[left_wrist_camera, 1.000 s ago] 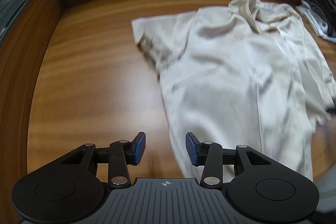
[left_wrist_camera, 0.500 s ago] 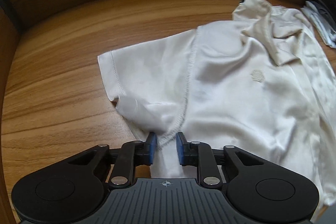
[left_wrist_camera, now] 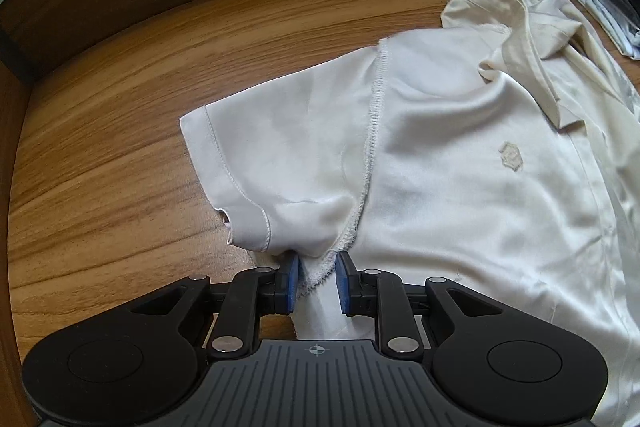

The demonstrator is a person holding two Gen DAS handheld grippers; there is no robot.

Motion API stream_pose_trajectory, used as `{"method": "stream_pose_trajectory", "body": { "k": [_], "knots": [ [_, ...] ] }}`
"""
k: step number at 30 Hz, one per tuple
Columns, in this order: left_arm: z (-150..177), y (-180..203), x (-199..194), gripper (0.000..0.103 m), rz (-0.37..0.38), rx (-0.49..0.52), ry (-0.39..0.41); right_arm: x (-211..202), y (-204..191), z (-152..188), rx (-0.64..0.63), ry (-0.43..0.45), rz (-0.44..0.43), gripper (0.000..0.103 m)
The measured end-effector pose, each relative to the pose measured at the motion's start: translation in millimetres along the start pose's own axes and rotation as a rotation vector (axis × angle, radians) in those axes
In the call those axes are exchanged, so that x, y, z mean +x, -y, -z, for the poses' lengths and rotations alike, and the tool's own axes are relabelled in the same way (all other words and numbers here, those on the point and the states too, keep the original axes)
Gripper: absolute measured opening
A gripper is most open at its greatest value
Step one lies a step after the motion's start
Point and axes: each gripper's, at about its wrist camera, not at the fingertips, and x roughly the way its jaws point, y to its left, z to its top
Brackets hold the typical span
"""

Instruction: Fold clothes

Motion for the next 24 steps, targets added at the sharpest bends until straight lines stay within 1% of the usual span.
{"method": "stream_pose_trajectory", "body": {
  "k": [2,7,8,10,12,13,15,16,19,21,24],
  "knots": [
    [-1,-1,2,0.024,0.0,0.002,0.001,7,4,4,0.006,-0.026,0.022,0.002],
    [-1,-7,10,0.024,0.001,0.002,-0.003,15,11,13,0.034,-0.076,-0.002,0.004],
    [-2,-8,12,0.024,0.036,0.028,0.01,13,9,10,0.03,-0.07,-0.01,0.004],
    [-3,-11,15,0.024,0.057,0.027,0.01,8,5,3,0.021,-0.059,-0.027,0.008],
    [-3,-14,17,0.026,0.072,0.015,0.005,3,3,-12,0.003,-0.031,-0.032,0.014],
    [-2,-15,16,0.028,0.078,0.011,0.009,0,2,-20,-0.009,-0.014,-0.038,0.016],
    [0,-17,13,0.03,0.088,0.005,0.022,-3,-2,-36,-0.036,0.016,-0.043,0.023],
    [1,-17,12,0.031,0.093,0.002,0.028,-5,-3,-45,-0.05,0.029,-0.046,0.024],
    [7,-17,4,0.034,0.08,0.005,0.055,0,-8,-75,-0.099,0.063,-0.059,0.032],
    [11,-19,-3,0.034,0.062,-0.009,0.062,7,-9,-97,-0.128,0.069,-0.065,0.034],
    [15,-19,-21,0.037,0.063,-0.046,0.074,19,-10,-134,-0.16,0.074,-0.077,0.034]
  ]
}}
